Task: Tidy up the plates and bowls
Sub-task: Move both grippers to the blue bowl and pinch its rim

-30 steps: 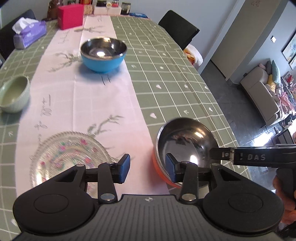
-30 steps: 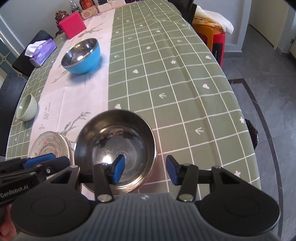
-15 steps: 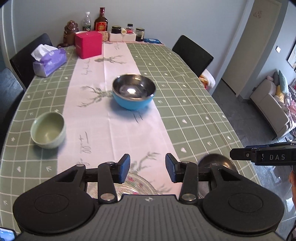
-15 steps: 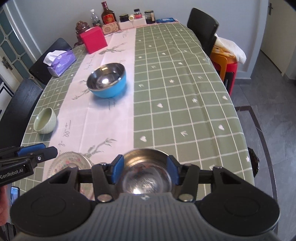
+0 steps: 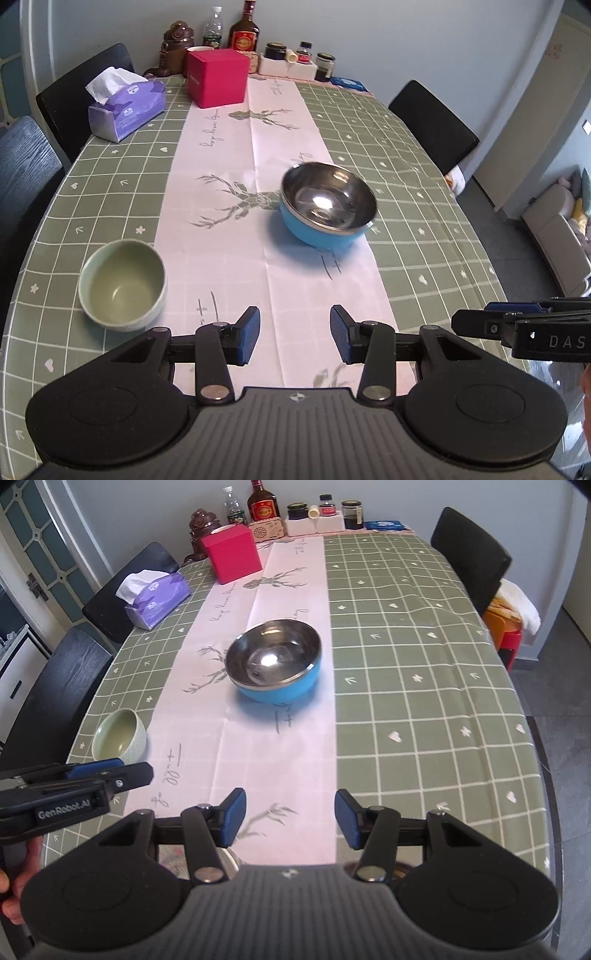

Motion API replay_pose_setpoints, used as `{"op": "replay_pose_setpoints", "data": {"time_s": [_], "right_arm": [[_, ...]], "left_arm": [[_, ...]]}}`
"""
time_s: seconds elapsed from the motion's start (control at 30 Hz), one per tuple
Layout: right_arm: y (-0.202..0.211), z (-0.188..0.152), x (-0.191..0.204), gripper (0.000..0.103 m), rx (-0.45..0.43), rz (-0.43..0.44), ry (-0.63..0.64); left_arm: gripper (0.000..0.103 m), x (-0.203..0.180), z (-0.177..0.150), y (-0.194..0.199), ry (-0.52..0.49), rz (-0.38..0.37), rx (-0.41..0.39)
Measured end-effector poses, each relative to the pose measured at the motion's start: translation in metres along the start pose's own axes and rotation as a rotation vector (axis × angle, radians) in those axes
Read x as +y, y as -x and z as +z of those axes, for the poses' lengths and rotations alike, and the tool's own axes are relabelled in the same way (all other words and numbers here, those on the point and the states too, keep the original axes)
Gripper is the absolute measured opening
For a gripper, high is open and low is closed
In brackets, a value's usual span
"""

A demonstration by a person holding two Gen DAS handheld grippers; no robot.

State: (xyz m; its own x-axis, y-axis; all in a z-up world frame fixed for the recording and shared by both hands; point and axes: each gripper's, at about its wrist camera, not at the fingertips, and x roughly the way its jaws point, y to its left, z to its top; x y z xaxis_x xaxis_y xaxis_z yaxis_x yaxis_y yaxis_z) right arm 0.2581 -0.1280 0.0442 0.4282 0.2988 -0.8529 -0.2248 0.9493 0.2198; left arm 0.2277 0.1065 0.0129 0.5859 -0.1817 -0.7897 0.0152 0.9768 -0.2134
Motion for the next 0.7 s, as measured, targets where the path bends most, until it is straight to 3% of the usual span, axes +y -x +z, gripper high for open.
{"op": "replay_pose_setpoints", "data": {"time_s": [0.27, 0.53, 0.7], "right_arm": [[-0.042, 0.046, 0.007, 0.053, -0.022, 0.029, -0.029], [-0.087, 0.084, -0.010, 0.051, -0.032, 0.032, -0.139], [-0.112, 0.098, -0.026, 0.043, -0.022, 0.009, -0.190]], "left_arm": [[0.049, 0.016, 0.032, -0.029, 0.018, -0.021, -0.029], [0.047, 0.022, 0.067, -0.068, 0.083, -0.035, -0.059], [0.045, 0.013, 0.078, -0.099, 0.086, -0.027, -0.044]]}}
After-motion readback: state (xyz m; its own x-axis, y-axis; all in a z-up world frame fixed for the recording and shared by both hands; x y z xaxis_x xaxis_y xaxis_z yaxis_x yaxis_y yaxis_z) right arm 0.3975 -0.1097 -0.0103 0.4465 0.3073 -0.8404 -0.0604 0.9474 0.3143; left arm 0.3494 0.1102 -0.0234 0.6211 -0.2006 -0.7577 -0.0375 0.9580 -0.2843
